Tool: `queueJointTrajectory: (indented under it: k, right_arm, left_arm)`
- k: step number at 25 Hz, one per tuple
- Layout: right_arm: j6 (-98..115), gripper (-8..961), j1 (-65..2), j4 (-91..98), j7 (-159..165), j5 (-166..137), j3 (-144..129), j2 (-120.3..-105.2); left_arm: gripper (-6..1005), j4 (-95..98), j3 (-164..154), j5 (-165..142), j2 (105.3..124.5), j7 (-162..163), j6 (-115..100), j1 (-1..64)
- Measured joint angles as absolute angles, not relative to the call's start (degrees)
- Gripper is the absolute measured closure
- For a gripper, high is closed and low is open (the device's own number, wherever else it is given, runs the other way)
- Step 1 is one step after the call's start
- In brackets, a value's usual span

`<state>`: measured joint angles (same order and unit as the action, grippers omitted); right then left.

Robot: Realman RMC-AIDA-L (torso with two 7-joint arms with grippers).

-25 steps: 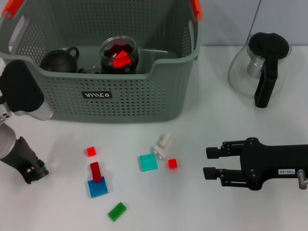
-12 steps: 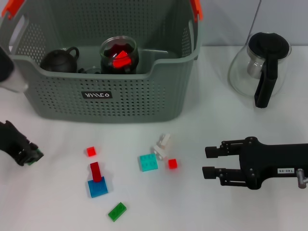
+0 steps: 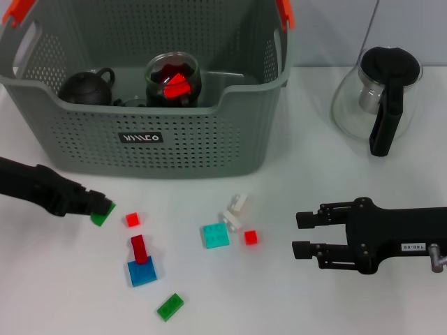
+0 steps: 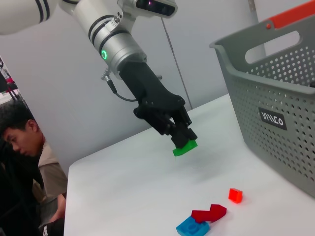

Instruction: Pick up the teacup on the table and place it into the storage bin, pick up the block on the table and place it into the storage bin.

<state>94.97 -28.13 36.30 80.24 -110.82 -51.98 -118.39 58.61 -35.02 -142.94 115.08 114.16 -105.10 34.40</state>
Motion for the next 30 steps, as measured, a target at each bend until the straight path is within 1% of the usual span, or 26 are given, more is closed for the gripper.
queueJointTrajectory:
  k: [3,10,16,20,23,28,30]
  right_arm:
    - [94.9,375,-28.1,36.3,80.2,-110.8,-52.1,-118.39]
    - [94.7,376,-28.1,36.3,80.2,-110.8,-52.3,-118.44]
    - [94.7,376,-28.1,36.3,80.2,-110.8,-52.4,-118.54]
    - [94.6,376,-28.1,36.3,80.2,-110.8,-52.4,-118.61]
    - [94.6,376,-28.1,36.3,80.0,-110.8,-52.3,-118.69]
    - [94.4,376,-28.1,35.9,79.8,-110.7,-52.1,-118.79]
    - [94.2,375,-28.1,35.7,79.7,-110.5,-51.9,-118.81]
  left_arm:
    - [815,51.8,-32.4,-140.6,113.12,115.9,-105.9,36.0]
    - [816,41.6,-26.5,-134.8,110.85,119.6,-110.0,39.2]
    - [816,40.5,-24.8,-118.3,110.63,124.3,-116.3,39.8]
    - [815,40.3,-24.4,-105.7,110.65,126.8,-115.1,39.9]
    - [815,40.4,-24.4,-101.6,110.53,125.9,-109.3,40.8]
    - [816,41.9,-30.4,-103.5,109.40,122.3,-95.0,43.1]
    - [816,43.4,-34.9,-105.9,109.46,122.4,-89.8,43.7]
